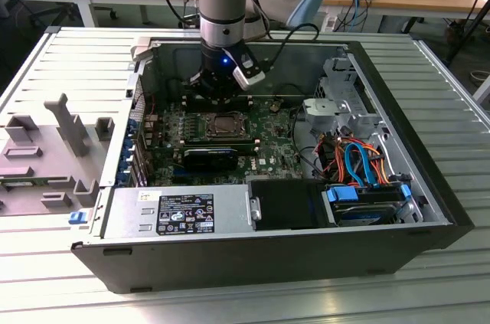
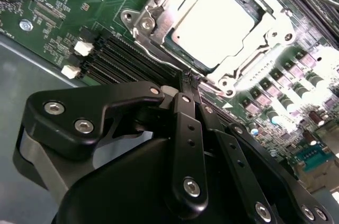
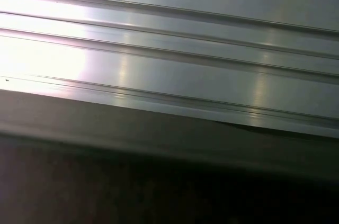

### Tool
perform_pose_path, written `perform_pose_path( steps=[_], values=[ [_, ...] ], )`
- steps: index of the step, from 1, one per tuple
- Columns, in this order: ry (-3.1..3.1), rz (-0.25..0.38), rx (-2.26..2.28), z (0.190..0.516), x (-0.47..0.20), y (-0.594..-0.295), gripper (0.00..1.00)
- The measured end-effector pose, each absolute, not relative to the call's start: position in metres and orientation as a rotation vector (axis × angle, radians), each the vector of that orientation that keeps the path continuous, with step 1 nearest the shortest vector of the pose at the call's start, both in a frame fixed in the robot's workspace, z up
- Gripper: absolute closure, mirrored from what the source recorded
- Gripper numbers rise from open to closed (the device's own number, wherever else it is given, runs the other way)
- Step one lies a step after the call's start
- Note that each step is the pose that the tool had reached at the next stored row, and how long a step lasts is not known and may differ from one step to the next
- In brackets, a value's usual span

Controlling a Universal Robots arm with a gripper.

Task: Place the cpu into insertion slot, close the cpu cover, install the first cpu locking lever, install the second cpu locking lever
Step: 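Install the first cpu locking lever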

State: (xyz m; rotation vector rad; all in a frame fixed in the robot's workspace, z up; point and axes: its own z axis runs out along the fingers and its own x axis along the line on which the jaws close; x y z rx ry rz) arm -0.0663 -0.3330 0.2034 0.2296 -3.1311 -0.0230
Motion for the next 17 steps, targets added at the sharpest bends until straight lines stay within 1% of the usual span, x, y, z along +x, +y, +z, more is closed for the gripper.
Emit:
perform_pose_path(
  steps=[17],
  values=[
    [-3.128,-0.023,0.264,0.201,-0.052,-0.333,0.89]
  ],
)
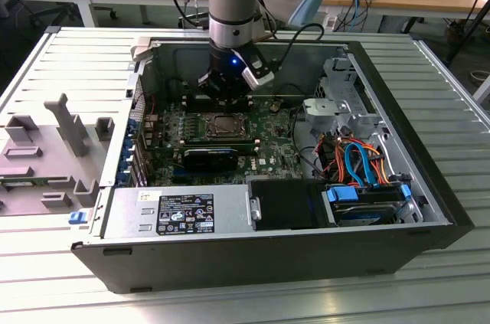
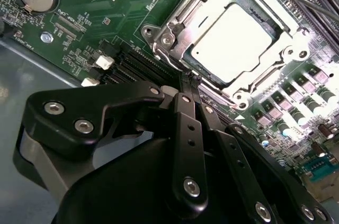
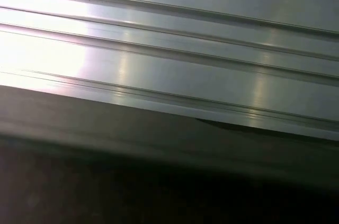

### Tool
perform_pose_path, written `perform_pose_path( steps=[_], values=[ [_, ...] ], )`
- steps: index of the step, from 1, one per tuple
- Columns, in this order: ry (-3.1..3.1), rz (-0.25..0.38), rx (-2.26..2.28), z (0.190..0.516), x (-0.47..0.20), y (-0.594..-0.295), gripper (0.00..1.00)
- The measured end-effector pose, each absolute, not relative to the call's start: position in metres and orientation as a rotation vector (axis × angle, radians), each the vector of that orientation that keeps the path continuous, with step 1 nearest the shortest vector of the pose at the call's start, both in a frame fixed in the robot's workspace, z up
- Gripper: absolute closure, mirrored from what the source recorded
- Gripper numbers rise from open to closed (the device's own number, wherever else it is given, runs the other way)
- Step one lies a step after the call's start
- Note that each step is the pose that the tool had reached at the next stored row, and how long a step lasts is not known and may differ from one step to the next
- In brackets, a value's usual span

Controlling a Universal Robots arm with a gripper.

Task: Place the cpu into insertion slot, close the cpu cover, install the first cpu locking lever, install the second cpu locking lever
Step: 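Install the first cpu locking lever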

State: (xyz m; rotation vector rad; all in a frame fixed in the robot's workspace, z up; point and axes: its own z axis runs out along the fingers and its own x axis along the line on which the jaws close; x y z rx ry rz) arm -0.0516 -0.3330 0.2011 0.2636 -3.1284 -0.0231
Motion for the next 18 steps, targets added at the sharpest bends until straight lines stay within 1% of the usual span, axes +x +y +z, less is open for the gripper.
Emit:
perform_pose_path(
  steps=[4,10,14,18],
  values=[
    [-3.127,-0.042,0.279,0.201,-0.047,-0.333,0.89],
    [-3.126,-0.118,0.303,0.201,-0.041,-0.333,0.89],
    [-3.127,-0.129,0.309,0.203,-0.041,-0.333,0.89],
    [-3.125,-0.126,0.309,0.215,-0.041,-0.333,0.89]
  ],
)
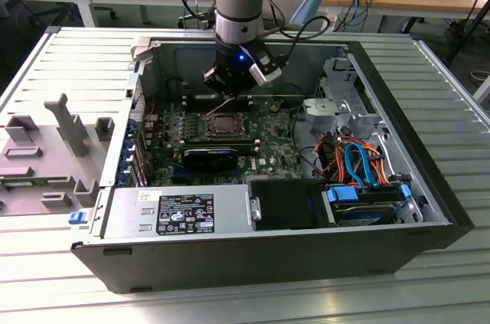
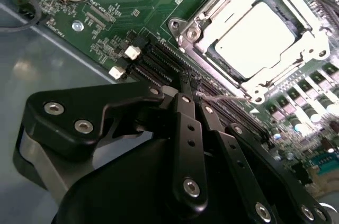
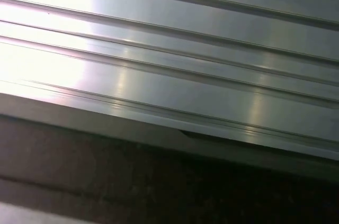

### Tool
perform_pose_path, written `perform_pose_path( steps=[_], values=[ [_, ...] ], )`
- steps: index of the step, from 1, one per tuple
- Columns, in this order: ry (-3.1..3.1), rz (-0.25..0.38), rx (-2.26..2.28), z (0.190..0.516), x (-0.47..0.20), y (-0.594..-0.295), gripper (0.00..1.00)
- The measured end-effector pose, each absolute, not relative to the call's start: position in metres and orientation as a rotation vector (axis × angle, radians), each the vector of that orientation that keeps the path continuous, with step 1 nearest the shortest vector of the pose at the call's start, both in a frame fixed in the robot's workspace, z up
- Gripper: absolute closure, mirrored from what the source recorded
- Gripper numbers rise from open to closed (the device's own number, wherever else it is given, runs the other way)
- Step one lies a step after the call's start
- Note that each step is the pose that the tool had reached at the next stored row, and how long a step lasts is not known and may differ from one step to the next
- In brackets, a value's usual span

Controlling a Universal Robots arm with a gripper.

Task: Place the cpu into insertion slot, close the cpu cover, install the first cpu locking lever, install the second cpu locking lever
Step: 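Install the first cpu locking lever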

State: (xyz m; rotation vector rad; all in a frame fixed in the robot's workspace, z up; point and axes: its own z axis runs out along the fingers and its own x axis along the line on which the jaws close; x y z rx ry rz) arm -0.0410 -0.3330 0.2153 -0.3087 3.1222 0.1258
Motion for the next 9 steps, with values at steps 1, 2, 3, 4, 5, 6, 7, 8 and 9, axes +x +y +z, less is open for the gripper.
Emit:
perform_pose_path(
  steps=[1,2,3,4,5,6,7,8,9],
  values=[
    [3.122,0.126,-0.309,0.220,-0.041,-0.333,0.89],
    [3.122,0.126,-0.309,0.223,-0.041,-0.333,0.89],
    [3.122,0.126,-0.309,0.227,-0.041,-0.333,0.89],
    [3.122,0.126,-0.309,0.230,-0.041,-0.333,0.89],
    [3.122,0.126,-0.309,0.233,-0.041,-0.333,0.89],
    [3.122,0.126,-0.309,0.237,-0.041,-0.333,0.89],
    [3.122,0.126,-0.309,0.240,-0.041,-0.333,0.89],
    [3.122,0.126,-0.309,0.243,-0.041,-0.333,0.89],
    [3.122,0.126,-0.309,0.246,-0.041,-0.333,0.89]
  ],
)
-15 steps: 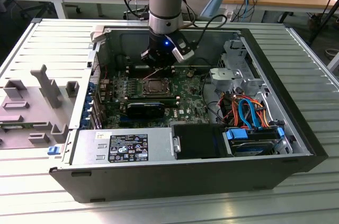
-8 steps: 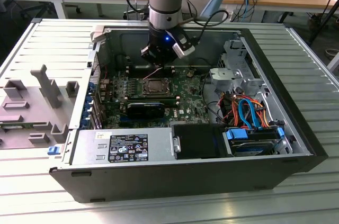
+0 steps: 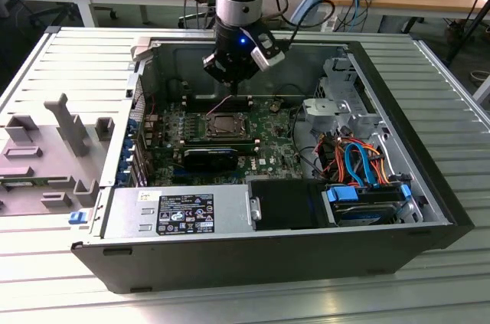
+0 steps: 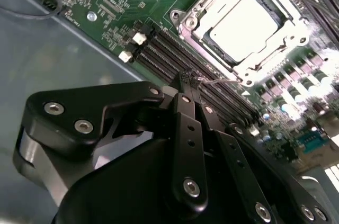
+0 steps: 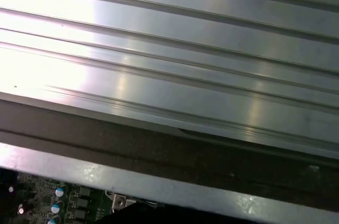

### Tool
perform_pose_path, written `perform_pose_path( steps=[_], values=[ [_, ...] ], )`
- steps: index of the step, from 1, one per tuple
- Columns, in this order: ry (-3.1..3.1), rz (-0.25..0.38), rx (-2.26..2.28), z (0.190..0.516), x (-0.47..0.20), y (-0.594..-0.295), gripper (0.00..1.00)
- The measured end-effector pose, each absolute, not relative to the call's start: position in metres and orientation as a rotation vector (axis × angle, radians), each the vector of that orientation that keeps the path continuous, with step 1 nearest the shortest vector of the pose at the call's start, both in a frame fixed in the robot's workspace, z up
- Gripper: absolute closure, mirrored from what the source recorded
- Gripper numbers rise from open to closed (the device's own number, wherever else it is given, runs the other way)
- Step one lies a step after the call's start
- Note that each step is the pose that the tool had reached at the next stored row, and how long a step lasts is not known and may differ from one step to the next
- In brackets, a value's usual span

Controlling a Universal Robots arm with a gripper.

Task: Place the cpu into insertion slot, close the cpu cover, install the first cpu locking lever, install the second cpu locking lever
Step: 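Install the first cpu locking lever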

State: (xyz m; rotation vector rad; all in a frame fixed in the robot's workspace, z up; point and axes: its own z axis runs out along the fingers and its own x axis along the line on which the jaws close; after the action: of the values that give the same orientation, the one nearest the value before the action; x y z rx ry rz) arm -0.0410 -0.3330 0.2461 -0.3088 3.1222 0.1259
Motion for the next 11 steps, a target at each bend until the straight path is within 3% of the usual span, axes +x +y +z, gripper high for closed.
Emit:
perform_pose_path(
  steps=[11],
  values=[
    [3.126,0.116,-0.271,0.264,-0.041,-0.333,0.89]
  ],
)
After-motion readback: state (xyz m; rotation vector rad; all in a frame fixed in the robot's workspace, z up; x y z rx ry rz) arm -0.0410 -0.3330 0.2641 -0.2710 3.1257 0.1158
